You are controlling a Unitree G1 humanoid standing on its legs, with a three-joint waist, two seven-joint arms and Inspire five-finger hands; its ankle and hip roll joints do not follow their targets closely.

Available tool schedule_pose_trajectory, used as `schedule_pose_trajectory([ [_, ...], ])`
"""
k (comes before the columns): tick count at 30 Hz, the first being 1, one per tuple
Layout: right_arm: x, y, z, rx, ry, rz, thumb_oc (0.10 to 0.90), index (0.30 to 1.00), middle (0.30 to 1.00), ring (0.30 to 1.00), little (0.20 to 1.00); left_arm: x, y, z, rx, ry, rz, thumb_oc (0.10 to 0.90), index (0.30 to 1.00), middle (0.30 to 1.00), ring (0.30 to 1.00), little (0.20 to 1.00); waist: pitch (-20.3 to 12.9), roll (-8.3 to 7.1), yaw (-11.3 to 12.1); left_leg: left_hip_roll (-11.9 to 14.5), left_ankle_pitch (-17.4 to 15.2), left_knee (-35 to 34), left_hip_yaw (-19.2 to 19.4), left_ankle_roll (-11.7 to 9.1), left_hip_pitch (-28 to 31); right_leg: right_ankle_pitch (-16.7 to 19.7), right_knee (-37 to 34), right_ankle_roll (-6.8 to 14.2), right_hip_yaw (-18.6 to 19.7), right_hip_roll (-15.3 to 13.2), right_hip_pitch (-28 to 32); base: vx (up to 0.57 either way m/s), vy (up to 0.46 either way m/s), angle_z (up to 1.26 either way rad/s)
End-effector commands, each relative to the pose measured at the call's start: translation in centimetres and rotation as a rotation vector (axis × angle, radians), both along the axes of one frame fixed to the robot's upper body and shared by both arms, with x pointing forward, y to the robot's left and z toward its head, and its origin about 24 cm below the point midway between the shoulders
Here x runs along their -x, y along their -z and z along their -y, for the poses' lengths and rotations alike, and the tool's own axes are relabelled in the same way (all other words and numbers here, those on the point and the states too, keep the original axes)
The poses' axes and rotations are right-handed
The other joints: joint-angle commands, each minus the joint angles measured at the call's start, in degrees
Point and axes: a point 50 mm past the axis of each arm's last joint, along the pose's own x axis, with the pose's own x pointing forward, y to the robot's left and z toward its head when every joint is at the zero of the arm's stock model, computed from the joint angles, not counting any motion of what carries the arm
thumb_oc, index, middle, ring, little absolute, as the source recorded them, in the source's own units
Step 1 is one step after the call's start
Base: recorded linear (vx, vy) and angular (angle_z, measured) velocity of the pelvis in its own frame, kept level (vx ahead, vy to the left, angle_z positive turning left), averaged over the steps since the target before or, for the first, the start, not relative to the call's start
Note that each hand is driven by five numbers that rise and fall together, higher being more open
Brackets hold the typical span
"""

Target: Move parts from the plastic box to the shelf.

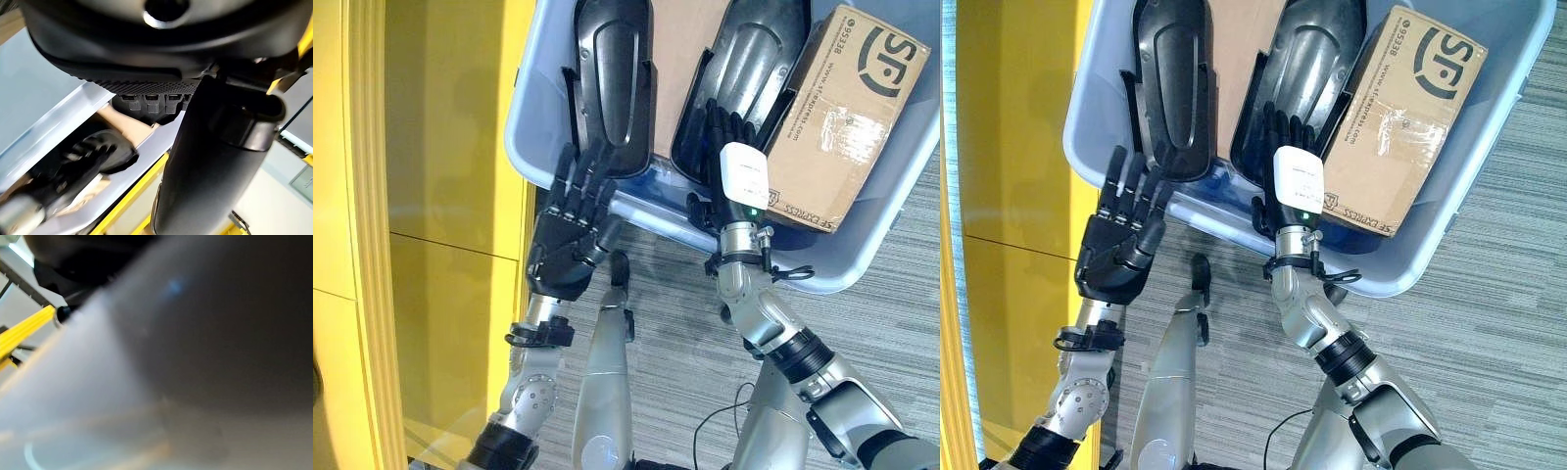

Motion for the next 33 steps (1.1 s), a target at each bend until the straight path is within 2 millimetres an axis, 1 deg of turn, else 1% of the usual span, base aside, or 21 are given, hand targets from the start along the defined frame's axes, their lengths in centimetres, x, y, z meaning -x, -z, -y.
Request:
schedule_pose_trajectory([
  [1,-1.4,0.2,1.5,0.089,0.113,0.001,0.9,1.0,1.0,1.0,1.0,1.3,-3.3,1.4,-0.042,0.042,0.229,0.9,1.0,1.0,1.0,1.0,-0.76,3.06,2.6,-2.41,1.67,-2.89,4.25,4.14,-3.23,-1.41,3.42,8.49,2.51,-0.38,1.91,0.0,0.0,0.0],
  [3,-2.1,0.7,2.3,0.071,0.19,-0.043,0.9,1.0,1.0,1.0,1.0,1.0,-3.3,1.4,-0.054,0.028,0.228,0.9,1.0,1.0,1.0,1.0,-0.76,3.35,2.85,-2.49,1.7,-2.73,4.36,4.1,-3.85,-0.92,3.03,8.56,2.36,-0.49,1.5,0.0,0.0,0.0],
  [5,-2.4,1.4,2.9,0.046,0.228,-0.075,0.9,1.0,1.0,1.0,1.0,0.9,-3.3,1.4,-0.049,0.024,0.226,0.9,1.0,1.0,1.0,1.0,-0.76,3.56,2.94,-2.5,1.81,-2.88,4.33,4.12,-4.11,-0.68,2.76,8.55,2.4,-0.49,1.31,-0.01,0.005,-0.02],
  [8,-3.1,2.5,4.1,0.015,0.293,-0.114,0.9,1.0,1.0,1.0,1.0,0.6,-3.2,1.5,-0.059,0.021,0.208,0.9,1.0,1.0,1.0,1.0,-0.76,4.29,3.36,-2.62,2.09,-3.28,4.35,4.17,-4.76,-0.2,2.4,8.63,2.42,-0.67,0.74,0.0,0.0,0.0],
  [12,-3.9,3.1,4.7,0.015,0.302,-0.142,0.9,1.0,1.0,1.0,1.0,0.0,-2.6,1.2,-0.03,0.011,0.158,0.9,1.0,1.0,1.0,1.0,-0.76,5.04,3.93,-3.09,2.24,-3.28,4.19,4.1,-4.94,0.21,2.44,8.8,2.27,-1.1,0.5,-0.02,-0.011,-0.06],
  [14,-4.0,3.2,4.9,0.019,0.317,-0.162,0.9,1.0,1.0,1.0,1.0,0.0,-2.6,1.2,-0.029,0.015,0.16,0.9,1.0,1.0,1.0,1.0,-0.76,5.17,4.07,-3.11,2.33,-3.35,4.18,4.02,-5.03,0.35,2.27,8.88,2.17,-1.25,0.47,-0.02,-0.021,-0.08],
  [18,-4.0,4.7,5.7,0.024,0.375,-0.247,0.9,1.0,1.0,1.0,1.0,0.0,-2.5,1.3,-0.038,0.027,0.169,0.9,1.0,1.0,1.0,1.0,-0.76,5.29,4.26,-2.87,2.57,-4.17,4.49,3.9,-4.61,0.74,1.45,8.96,1.88,-1.46,0.77,-0.02,-0.023,-0.05],
  [21,-3.8,5.4,6.2,0.046,0.413,-0.256,0.9,1.0,1.0,1.0,1.0,0.1,-2.6,1.3,-0.031,0.023,0.183,0.9,1.0,1.0,1.0,1.0,-0.76,5.51,4.26,-2.62,2.71,-4.66,4.87,3.83,-4.48,1.06,0.97,9.07,1.84,-1.6,0.68,0.0,0.0,0.0],
  [24,-3.9,5.7,6.7,0.087,0.455,-0.262,0.9,1.0,1.0,1.0,1.0,0.0,-2.6,1.2,-0.013,0.02,0.185,0.9,1.0,1.0,1.0,1.0,-0.76,5.77,4.34,-2.55,2.78,-4.67,4.99,3.75,-4.51,1.24,0.8,9.09,1.84,-1.73,0.63,-0.01,0.003,-0.02],
  [26,-4.0,6.1,7.1,0.161,0.48,-0.285,0.9,1.0,1.0,1.0,1.0,-0.1,-2.5,1.1,0.002,0.023,0.189,0.9,1.0,1.0,1.0,1.0,-0.76,5.95,4.47,-2.45,2.97,-5.13,5.26,3.65,-4.06,1.43,0.37,9.17,1.77,-1.81,0.95,0.0,0.0,0.0],
  [27,-4.0,6.1,7.2,0.166,0.481,-0.287,0.9,1.0,1.0,1.0,1.0,-0.1,-2.5,1.1,0.002,0.024,0.191,0.9,1.0,1.0,1.0,1.0,-0.76,5.98,4.47,-2.45,2.99,-5.17,5.27,3.64,-4.0,1.47,0.33,9.19,1.75,-1.82,0.98,0.0,0.0,0.0],
  [28,-4.0,6.2,7.3,0.176,0.486,-0.302,0.618,0.605,0.605,0.605,0.605,-0.1,-2.5,1.1,0.0,0.027,0.195,0.9,1.0,1.0,1.0,1.0,-0.76,6.02,4.49,-2.41,3.05,-5.22,5.31,3.63,-3.99,1.55,0.3,9.22,1.75,-1.87,0.96,0.0,0.0,0.0],
  [29,-4.0,6.3,7.4,0.175,0.49,-0.309,0.618,0.605,0.605,0.605,0.605,0.0,-2.5,1.1,0.0,0.029,0.198,0.9,1.0,1.0,1.0,1.0,-0.76,6.06,4.51,-2.35,3.11,-5.3,5.34,3.62,-3.98,1.6,0.25,9.23,1.75,-1.9,0.97,0.0,0.0,0.0],
  [30,-4.0,6.4,7.5,0.173,0.492,-0.31,0.4,0.3,0.3,0.3,0.3,0.0,-2.5,1.1,0.0,0.029,0.198,0.9,1.0,1.0,1.0,1.0,-0.76,6.08,4.52,-2.34,3.13,-5.33,5.35,3.62,-3.97,1.62,0.23,9.23,1.75,-1.89,0.98,-0.01,-0.007,0.04],
  [33,-3.9,6.8,7.7,0.169,0.492,-0.317,0.4,0.3,0.3,0.3,0.3,0.0,-2.5,0.8,-0.001,0.035,0.206,0.9,1.0,1.0,1.0,1.0,-0.76,6.28,4.73,-2.33,3.33,-5.79,5.49,3.72,-3.35,1.94,-0.16,9.3,1.5,-2.14,1.52,-0.02,-0.025,0.05],
])
